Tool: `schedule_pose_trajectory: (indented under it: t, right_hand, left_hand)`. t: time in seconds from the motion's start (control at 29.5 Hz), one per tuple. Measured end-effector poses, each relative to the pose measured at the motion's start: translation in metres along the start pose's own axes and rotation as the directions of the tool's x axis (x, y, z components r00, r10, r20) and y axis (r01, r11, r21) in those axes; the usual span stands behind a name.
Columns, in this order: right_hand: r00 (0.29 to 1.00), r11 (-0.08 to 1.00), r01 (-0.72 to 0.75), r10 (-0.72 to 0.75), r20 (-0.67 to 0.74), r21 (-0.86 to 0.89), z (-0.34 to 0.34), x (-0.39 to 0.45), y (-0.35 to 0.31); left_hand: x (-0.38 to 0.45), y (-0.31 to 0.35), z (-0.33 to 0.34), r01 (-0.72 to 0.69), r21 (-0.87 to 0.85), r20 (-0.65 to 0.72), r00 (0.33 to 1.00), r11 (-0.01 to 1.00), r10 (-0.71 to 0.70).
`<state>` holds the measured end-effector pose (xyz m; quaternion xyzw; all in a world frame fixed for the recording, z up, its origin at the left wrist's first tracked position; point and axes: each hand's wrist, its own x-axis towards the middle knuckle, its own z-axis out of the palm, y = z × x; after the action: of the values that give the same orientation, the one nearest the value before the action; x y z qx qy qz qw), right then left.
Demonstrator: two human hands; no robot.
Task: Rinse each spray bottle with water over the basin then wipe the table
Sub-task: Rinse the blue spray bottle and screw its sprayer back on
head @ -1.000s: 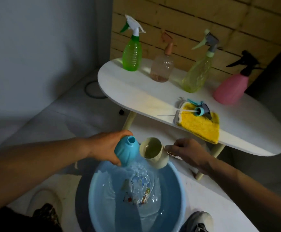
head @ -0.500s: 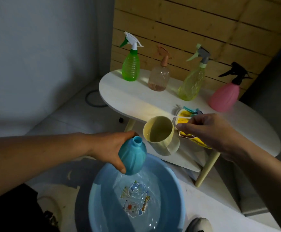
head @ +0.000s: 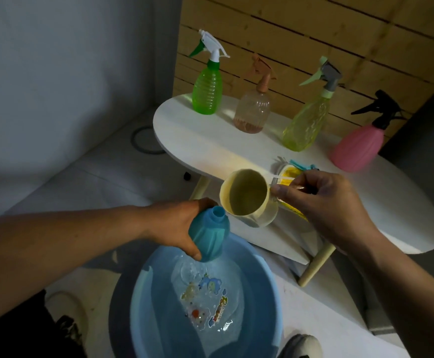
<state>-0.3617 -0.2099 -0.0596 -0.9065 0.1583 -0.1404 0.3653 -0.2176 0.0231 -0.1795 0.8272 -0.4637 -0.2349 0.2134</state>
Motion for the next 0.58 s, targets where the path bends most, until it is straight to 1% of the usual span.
schedule_pose_trajectory:
  t: [0.14, 0.2, 0.34, 0.58]
  right_hand:
    - [0.999, 0.996, 0.03, -0.033, -0.026, -0.085, 0.0036, -0.0009, -0.0011]
    - [0.998, 0.991, 0.041, -0.046, -0.038, -0.131, 0.0049, -0.0019, -0.0029]
    - [0.996, 0.985, 0.064, -0.072, -0.044, -0.163, 0.0046, -0.0055, -0.0068]
    - [0.985, 0.952, 0.128, -0.155, -0.077, -0.279, 0.0057, -0.0095, -0.0074]
  left_hand:
    - [0.0049, -0.0004, -0.0011, 0.012, -0.039, -0.034, 0.999, 0.999, -0.014]
    - [0.0052, -0.0001, 0.0003, 0.018, -0.027, -0.033, 0.999, 0.999, -0.019]
    - [0.0042, 0.0006, 0.0024, 0.014, -0.011, -0.025, 1.0, 1.0, -0.014]
    - [0.0008, -0.0021, 0.0032, 0.03, 0.005, -0.025, 0.999, 1.0, -0.03]
